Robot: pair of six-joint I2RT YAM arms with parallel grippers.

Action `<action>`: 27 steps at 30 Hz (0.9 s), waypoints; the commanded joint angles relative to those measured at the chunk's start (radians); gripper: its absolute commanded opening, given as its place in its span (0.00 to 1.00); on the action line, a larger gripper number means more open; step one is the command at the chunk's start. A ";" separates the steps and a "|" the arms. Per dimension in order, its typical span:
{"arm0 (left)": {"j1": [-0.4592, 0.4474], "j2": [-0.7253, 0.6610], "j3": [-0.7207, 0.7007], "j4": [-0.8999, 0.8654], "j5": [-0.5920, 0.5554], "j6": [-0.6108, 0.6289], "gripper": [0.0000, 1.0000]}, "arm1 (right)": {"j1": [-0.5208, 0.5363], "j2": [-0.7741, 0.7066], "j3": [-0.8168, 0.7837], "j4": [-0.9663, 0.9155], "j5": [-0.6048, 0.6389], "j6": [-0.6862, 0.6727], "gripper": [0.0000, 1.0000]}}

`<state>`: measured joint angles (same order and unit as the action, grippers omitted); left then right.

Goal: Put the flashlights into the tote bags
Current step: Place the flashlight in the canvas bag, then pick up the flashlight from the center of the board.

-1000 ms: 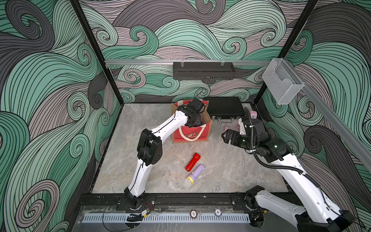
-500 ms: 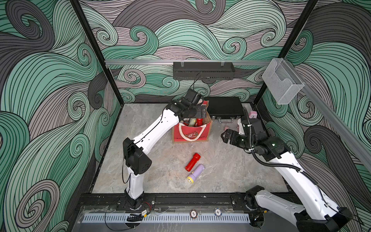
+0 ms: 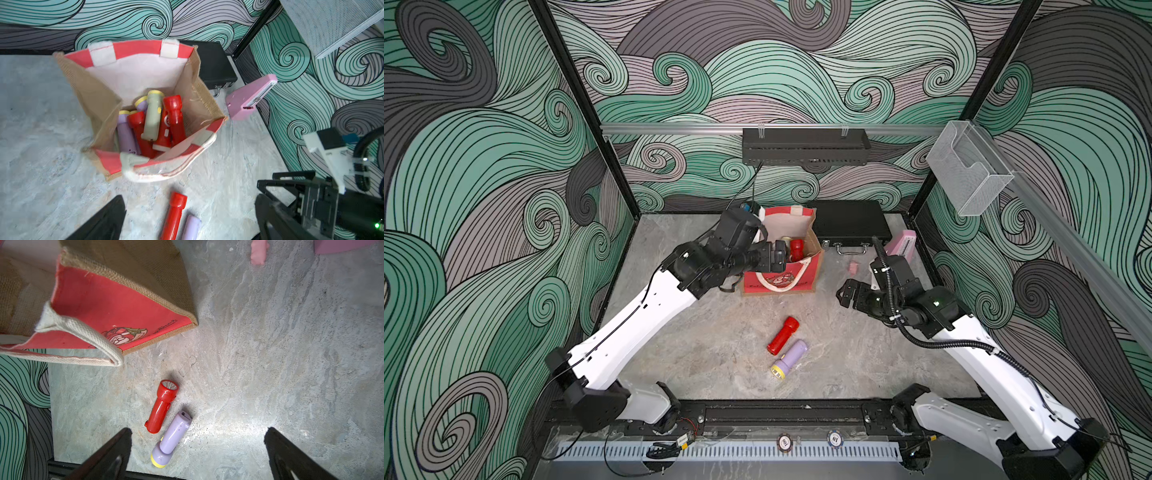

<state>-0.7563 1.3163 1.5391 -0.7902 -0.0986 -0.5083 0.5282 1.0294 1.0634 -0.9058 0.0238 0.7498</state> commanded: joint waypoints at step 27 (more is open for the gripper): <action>0.124 -0.590 -0.601 -0.301 -0.020 -0.177 0.99 | 0.442 0.364 0.025 0.021 0.213 0.305 0.99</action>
<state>-0.6624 0.7486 0.9585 -1.0332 -0.1402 -0.6716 0.9318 1.3563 1.0515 -0.8444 0.1951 1.0077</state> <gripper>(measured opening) 0.986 0.989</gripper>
